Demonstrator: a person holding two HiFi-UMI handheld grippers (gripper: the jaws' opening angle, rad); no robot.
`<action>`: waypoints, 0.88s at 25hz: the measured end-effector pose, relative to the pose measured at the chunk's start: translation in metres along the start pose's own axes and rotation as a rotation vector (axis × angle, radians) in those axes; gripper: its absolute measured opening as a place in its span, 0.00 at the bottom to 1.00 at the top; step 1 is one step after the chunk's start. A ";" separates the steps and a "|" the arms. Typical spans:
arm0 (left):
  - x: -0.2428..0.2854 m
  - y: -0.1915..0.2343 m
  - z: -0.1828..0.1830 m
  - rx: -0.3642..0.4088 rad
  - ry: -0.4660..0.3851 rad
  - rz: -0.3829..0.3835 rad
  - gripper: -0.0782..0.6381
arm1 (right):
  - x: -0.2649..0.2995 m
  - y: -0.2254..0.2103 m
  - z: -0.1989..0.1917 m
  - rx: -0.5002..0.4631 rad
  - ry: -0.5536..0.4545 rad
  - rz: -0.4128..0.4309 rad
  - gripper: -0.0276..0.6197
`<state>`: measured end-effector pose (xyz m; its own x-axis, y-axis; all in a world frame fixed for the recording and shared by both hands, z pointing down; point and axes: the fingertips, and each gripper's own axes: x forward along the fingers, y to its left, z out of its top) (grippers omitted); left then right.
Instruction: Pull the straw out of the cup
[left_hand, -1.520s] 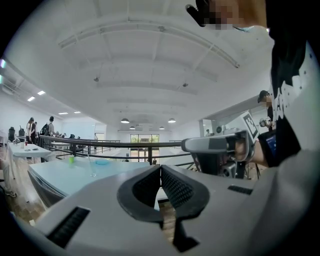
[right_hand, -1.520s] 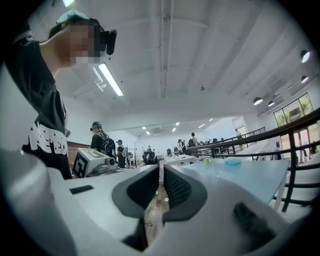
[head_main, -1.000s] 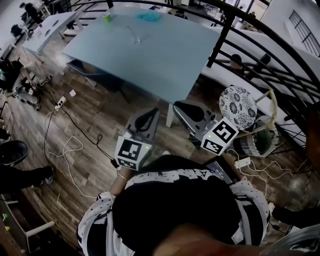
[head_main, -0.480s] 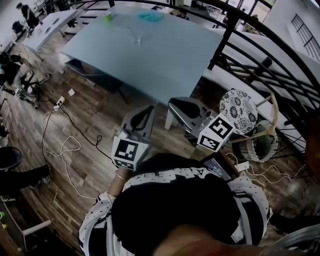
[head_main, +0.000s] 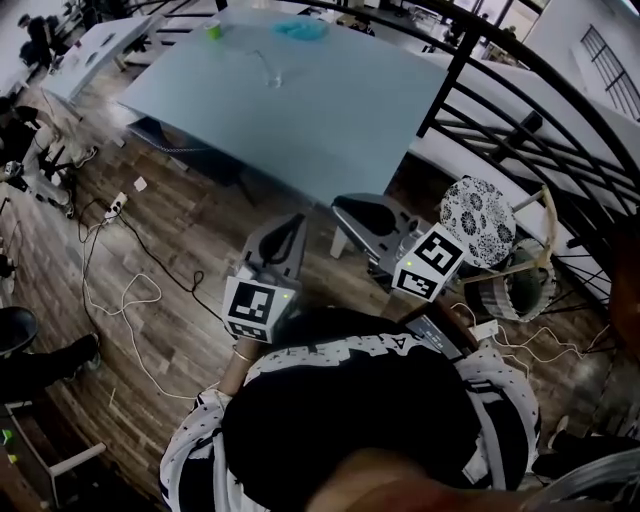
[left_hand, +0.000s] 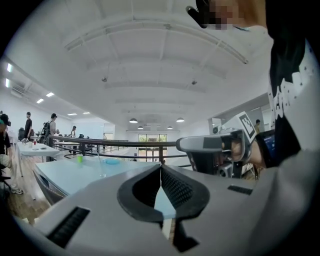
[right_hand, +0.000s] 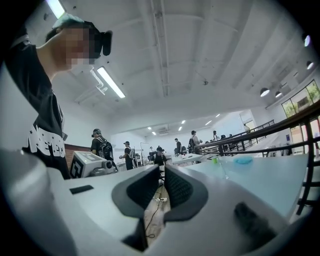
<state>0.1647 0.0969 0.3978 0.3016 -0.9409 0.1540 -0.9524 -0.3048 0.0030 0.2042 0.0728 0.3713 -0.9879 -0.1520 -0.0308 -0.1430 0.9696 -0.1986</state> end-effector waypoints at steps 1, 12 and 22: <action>0.000 0.003 0.001 0.005 -0.002 -0.006 0.13 | 0.003 -0.001 0.001 0.001 -0.006 -0.005 0.10; -0.001 0.051 -0.003 0.007 0.009 -0.016 0.13 | 0.040 -0.009 -0.005 0.009 0.004 -0.041 0.10; -0.005 0.073 -0.015 -0.015 0.025 -0.024 0.13 | 0.066 -0.013 -0.016 0.025 0.025 -0.047 0.10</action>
<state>0.0927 0.0816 0.4116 0.3235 -0.9292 0.1784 -0.9455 -0.3250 0.0215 0.1402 0.0536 0.3871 -0.9814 -0.1919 0.0035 -0.1879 0.9565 -0.2232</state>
